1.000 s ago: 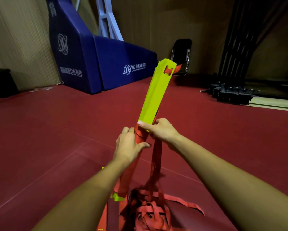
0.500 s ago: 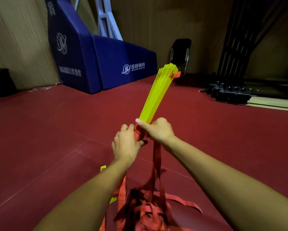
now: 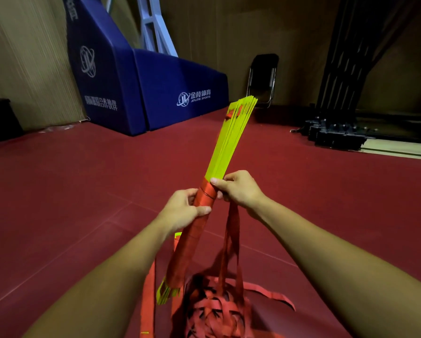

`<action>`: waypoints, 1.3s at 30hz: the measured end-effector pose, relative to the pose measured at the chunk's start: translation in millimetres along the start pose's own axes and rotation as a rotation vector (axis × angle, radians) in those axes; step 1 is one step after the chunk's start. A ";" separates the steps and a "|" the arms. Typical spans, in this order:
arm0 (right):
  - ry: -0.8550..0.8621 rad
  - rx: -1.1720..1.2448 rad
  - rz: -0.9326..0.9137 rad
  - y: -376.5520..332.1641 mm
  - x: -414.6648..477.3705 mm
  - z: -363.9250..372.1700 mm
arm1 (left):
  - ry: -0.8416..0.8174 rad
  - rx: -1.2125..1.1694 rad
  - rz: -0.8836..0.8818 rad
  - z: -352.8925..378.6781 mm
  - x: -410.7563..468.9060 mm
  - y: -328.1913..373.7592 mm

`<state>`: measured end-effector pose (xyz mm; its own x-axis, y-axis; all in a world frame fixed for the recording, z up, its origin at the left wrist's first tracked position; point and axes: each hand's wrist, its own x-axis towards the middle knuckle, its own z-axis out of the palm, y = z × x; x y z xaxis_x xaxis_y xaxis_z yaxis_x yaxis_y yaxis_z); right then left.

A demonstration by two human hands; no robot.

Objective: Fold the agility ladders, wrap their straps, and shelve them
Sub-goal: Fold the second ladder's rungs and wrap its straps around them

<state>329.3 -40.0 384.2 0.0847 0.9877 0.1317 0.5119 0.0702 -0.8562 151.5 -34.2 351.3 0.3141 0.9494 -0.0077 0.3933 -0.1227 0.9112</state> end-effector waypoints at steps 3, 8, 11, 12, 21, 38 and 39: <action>-0.024 -0.051 0.008 -5.6 -3.3 1.2 | 0.114 0.299 0.050 1.4 1.8 -4.2; 0.147 -0.136 0.049 -5.7 -1.7 8.8 | 0.306 0.652 0.111 15.3 -1.1 4.3; 0.156 -0.080 -0.055 -5.0 1.5 6.4 | 0.235 0.457 0.125 10.9 4.0 3.9; 0.153 -0.062 -0.087 -4.2 2.7 5.4 | 0.181 0.334 0.117 7.4 6.8 3.3; 0.088 -0.092 -0.024 -2.2 2.3 1.2 | 0.309 0.458 0.149 7.1 7.2 -6.9; -0.005 0.066 -0.045 0.7 10.0 -7.3 | 0.034 0.122 0.064 12.1 15.6 -7.8; -0.005 0.046 -0.048 -0.6 9.9 -8.1 | 0.082 0.194 0.065 12.5 13.0 -5.6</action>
<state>336.7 -31.4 390.0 0.0572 0.9837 0.1705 0.4755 0.1233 -0.8710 164.2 -24.8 340.9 0.2762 0.9569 0.0895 0.5361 -0.2307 0.8120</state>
